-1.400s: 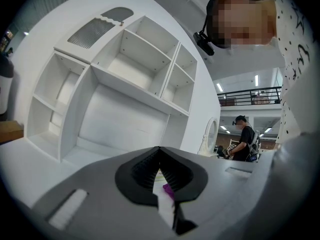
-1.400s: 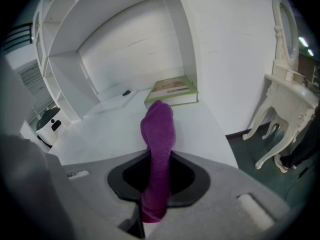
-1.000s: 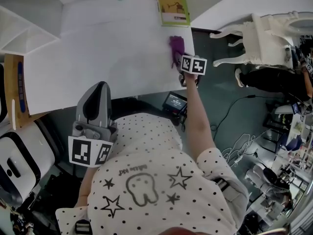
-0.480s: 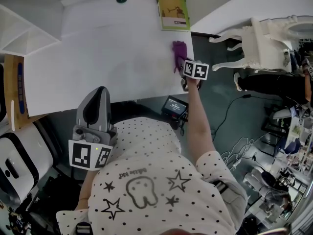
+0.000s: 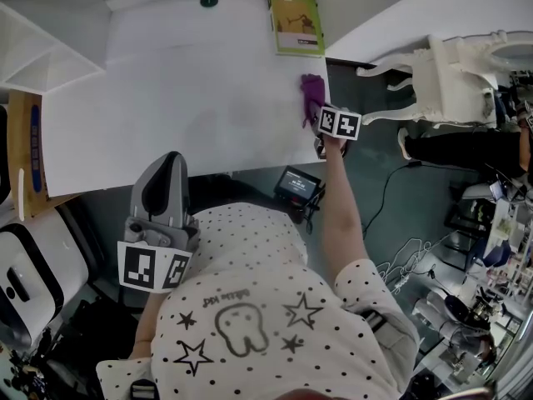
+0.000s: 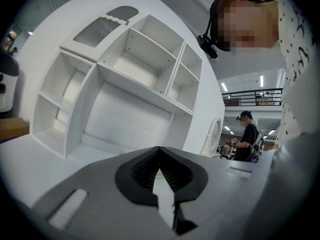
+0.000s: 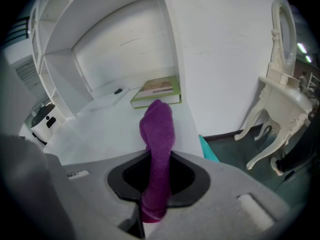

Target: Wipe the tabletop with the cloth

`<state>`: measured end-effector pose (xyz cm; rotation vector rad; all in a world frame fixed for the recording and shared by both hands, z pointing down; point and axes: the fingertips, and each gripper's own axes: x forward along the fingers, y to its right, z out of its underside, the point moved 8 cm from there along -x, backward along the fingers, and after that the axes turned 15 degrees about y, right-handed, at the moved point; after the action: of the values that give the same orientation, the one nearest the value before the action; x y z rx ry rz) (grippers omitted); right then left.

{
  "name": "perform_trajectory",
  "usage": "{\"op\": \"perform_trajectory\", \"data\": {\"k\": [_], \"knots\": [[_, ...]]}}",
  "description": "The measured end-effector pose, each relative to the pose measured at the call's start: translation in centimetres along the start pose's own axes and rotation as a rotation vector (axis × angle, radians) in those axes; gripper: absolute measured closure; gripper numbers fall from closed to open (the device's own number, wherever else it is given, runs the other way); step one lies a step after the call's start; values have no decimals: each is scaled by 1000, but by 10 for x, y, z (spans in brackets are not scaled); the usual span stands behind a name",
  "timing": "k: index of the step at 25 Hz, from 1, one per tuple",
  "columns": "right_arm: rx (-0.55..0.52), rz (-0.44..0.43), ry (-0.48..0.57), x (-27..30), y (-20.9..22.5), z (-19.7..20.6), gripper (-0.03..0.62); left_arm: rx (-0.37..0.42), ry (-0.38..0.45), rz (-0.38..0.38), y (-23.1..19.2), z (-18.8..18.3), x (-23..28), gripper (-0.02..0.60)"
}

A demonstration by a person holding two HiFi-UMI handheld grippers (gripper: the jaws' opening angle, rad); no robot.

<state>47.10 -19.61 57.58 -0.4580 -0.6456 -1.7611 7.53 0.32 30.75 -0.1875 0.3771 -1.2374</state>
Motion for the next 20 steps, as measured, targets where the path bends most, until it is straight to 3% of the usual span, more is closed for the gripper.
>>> {"op": "perform_trajectory", "data": {"k": [20], "knots": [[-12, 105, -14, -18, 45, 1, 530, 14, 4, -21, 3, 0, -8, 586]]}}
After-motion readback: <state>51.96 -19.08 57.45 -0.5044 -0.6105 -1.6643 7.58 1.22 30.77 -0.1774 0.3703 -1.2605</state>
